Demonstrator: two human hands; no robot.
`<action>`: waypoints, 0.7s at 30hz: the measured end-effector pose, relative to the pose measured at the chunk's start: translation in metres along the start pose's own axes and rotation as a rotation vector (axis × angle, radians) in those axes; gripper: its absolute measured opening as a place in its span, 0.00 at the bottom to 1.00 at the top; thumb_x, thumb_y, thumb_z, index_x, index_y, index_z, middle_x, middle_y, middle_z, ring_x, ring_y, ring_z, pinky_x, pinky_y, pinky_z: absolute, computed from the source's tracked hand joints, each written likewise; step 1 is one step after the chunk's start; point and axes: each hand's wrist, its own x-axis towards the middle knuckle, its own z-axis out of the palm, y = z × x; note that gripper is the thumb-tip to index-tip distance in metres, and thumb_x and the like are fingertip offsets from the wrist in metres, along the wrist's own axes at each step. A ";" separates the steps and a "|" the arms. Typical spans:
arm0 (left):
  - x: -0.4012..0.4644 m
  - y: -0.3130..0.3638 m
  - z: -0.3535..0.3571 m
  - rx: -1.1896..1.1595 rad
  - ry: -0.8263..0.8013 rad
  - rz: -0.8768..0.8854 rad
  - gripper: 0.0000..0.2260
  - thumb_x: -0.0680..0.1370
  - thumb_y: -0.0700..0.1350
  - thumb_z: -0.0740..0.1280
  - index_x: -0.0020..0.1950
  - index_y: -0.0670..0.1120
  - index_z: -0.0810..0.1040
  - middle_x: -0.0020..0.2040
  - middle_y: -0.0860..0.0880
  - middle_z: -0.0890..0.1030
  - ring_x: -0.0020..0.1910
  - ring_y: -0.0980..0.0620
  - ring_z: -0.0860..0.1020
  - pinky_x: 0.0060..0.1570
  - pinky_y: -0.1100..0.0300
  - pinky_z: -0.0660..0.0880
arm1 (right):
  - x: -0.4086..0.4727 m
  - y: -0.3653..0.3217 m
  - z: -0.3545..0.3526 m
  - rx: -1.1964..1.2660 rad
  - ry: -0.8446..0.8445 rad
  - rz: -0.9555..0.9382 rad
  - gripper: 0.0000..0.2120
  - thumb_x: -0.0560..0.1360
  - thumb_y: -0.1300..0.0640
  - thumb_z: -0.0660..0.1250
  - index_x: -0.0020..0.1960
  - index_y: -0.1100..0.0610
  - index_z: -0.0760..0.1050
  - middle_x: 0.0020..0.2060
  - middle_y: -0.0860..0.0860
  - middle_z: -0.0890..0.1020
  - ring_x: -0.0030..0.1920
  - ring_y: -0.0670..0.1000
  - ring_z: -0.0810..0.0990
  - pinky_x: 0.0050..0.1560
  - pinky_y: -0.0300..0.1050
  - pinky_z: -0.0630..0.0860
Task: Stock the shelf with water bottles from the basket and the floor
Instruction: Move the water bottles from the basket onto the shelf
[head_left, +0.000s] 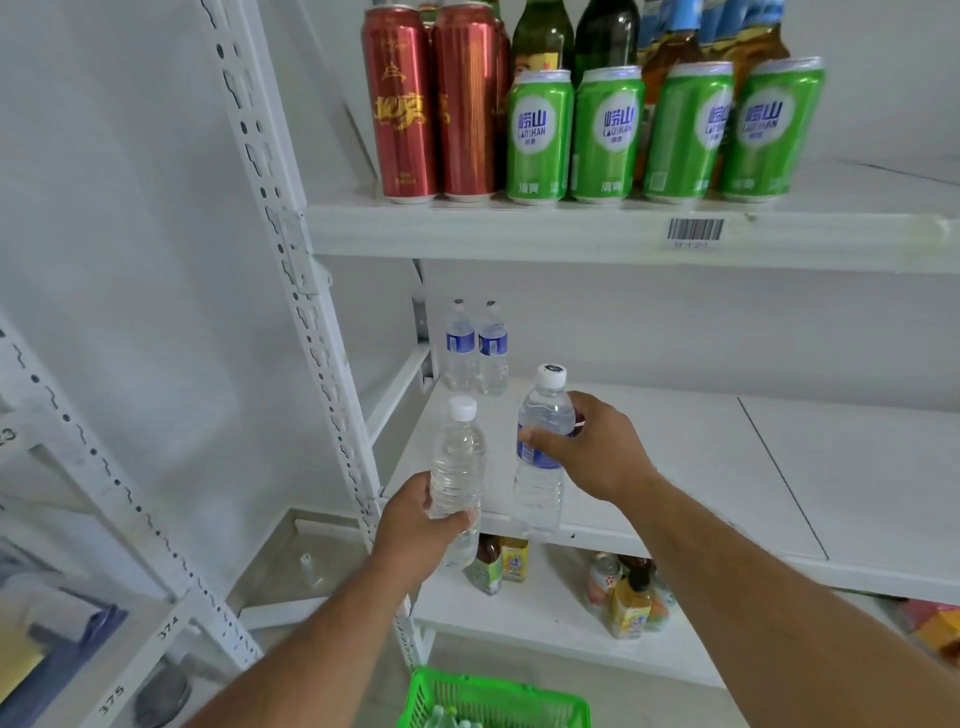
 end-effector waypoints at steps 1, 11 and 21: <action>0.010 -0.001 0.000 0.001 -0.006 0.001 0.18 0.69 0.48 0.78 0.56 0.56 0.78 0.49 0.58 0.84 0.49 0.60 0.81 0.49 0.60 0.76 | 0.009 0.002 0.004 -0.005 0.001 0.004 0.12 0.66 0.40 0.76 0.42 0.35 0.73 0.39 0.35 0.80 0.39 0.37 0.79 0.36 0.32 0.69; 0.128 -0.024 0.000 0.048 -0.067 0.002 0.20 0.70 0.49 0.77 0.59 0.56 0.77 0.52 0.58 0.82 0.52 0.59 0.79 0.49 0.61 0.73 | 0.093 0.021 0.053 -0.028 0.042 0.067 0.12 0.66 0.40 0.75 0.41 0.36 0.72 0.38 0.32 0.80 0.39 0.37 0.80 0.35 0.33 0.71; 0.225 -0.036 0.016 0.025 -0.049 0.010 0.16 0.68 0.47 0.77 0.50 0.61 0.77 0.47 0.63 0.82 0.46 0.67 0.79 0.42 0.67 0.72 | 0.186 0.048 0.083 -0.130 0.026 0.081 0.16 0.66 0.38 0.72 0.50 0.41 0.76 0.39 0.37 0.82 0.39 0.40 0.80 0.39 0.42 0.77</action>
